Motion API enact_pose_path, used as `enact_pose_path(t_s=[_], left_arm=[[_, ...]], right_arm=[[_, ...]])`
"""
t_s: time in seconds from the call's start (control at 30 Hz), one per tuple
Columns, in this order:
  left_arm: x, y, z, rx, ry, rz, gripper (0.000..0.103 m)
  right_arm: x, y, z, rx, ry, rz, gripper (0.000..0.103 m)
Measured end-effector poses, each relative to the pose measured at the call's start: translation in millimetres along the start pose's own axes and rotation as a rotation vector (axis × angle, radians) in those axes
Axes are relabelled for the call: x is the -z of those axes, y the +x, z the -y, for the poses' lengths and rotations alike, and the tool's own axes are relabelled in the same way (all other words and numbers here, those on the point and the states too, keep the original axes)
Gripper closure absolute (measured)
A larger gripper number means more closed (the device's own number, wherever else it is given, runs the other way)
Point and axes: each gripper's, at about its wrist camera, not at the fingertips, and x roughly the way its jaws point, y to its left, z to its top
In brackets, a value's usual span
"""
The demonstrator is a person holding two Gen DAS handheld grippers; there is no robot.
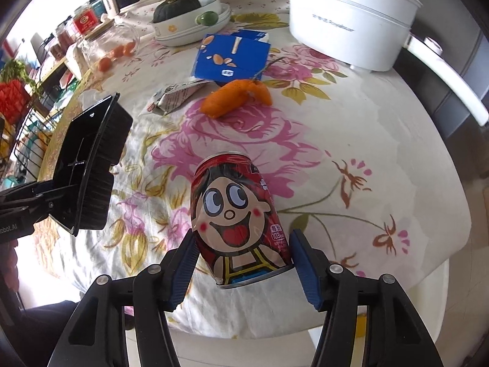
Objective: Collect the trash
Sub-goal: 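Lift the red can with the right gripper while the left lifts the tray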
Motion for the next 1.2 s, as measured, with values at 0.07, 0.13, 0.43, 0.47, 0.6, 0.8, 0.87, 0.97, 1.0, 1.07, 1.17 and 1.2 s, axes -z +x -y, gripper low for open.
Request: enact_pose_path(t_s=[0.07, 0.13, 0.43, 0.47, 0.6, 0.8, 0.87, 0.97, 1.0, 1.07, 1.17, 1.2], left_arm=[[1, 0, 2, 0.005, 0.003, -0.002, 0.045], [2, -1, 6, 0.011, 0.012, -0.001, 0.045], [5, -2, 20, 0.046, 0.032, -0.005, 0.045], [5, -2, 22, 0.048, 0.034, -0.006, 0.045], [6, 0, 25, 0.047, 0.039, -0.011, 0.045], [8, 2, 18, 0.036, 0.027, -0.021, 0.045], [8, 2, 14, 0.031, 0.021, -0.022, 0.045], [8, 1, 8, 0.024, 0.011, -0.023, 0.045], [8, 1, 6, 0.022, 0.009, -0.023, 0.045], [8, 0, 4, 0.020, 0.006, -0.025, 0.045], [8, 0, 4, 0.021, 0.008, -0.025, 0.045], [7, 0, 5, 0.024, 0.010, -0.025, 0.045]], right_arm=[[2, -5, 9, -0.008, 0.033, 0.007, 0.043], [4, -10, 17, -0.009, 0.055, 0.016, 0.043], [11, -27, 38, -0.005, 0.112, 0.051, 0.050], [11, -29, 40, -0.001, 0.114, 0.054, 0.051], [13, -20, 42, 0.029, 0.095, 0.034, 0.051], [8, -6, 38, 0.033, 0.086, 0.007, 0.049], [5, 0, 39, 0.012, 0.104, -0.014, 0.047], [1, 9, 35, 0.013, 0.103, -0.027, 0.045], [0, 11, 34, 0.011, 0.102, -0.029, 0.044], [-2, 14, 30, 0.017, 0.089, -0.028, 0.044], [-3, 13, 26, 0.023, 0.078, -0.019, 0.045], [-3, 12, 26, 0.020, 0.076, -0.015, 0.045]])
